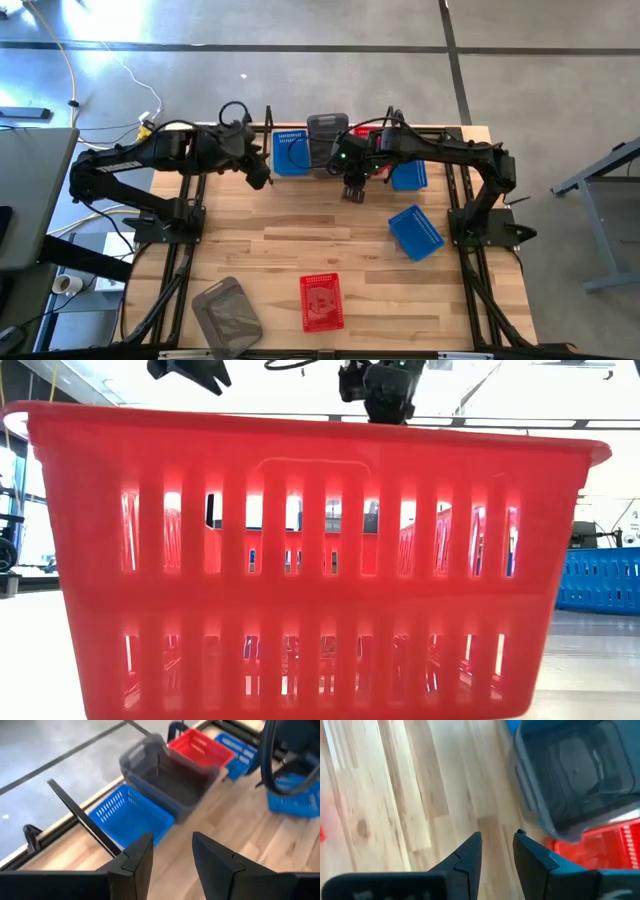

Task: Stack baskets on shelf by color
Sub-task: Stack the bottom blue bin on the blue bin on the shelf

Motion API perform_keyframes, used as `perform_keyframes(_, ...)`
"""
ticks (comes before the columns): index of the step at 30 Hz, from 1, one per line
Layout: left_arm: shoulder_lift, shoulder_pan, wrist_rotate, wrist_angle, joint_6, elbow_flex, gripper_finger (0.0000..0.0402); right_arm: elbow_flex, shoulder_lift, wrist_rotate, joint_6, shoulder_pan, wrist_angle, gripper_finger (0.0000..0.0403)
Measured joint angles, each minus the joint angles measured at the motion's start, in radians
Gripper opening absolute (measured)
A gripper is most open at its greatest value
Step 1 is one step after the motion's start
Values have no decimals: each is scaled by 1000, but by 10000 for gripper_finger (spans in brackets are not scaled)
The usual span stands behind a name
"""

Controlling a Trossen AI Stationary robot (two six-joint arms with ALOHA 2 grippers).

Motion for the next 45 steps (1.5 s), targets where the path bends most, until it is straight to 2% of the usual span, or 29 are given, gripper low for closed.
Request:
perform_keyframes(9,-21,-120,19,-4,-138,-131,129,-86,-13,41,132,85,-137,99)
perform_keyframes(17,-24,-207,55,-2,-220,-182,129,-229,-68,32,234,167,-122,99)
perform_keyframes(24,-23,-284,116,-3,-280,-228,129,-387,-214,17,355,253,-111,99)
perform_keyframes(32,-22,-335,125,-3,-321,-229,129,-581,-450,-107,417,349,-105,99)
perform_keyframes(37,-22,-350,186,-3,-358,-229,129,-672,-561,-152,467,411,-103,99)
perform_keyframes(40,-22,-361,207,-2,-408,-229,129,-714,-603,-154,487,452,-106,99)
perform_keyframes(45,-22,-378,203,-1,-547,-229,129,-783,-634,-75,705,470,-131,99)
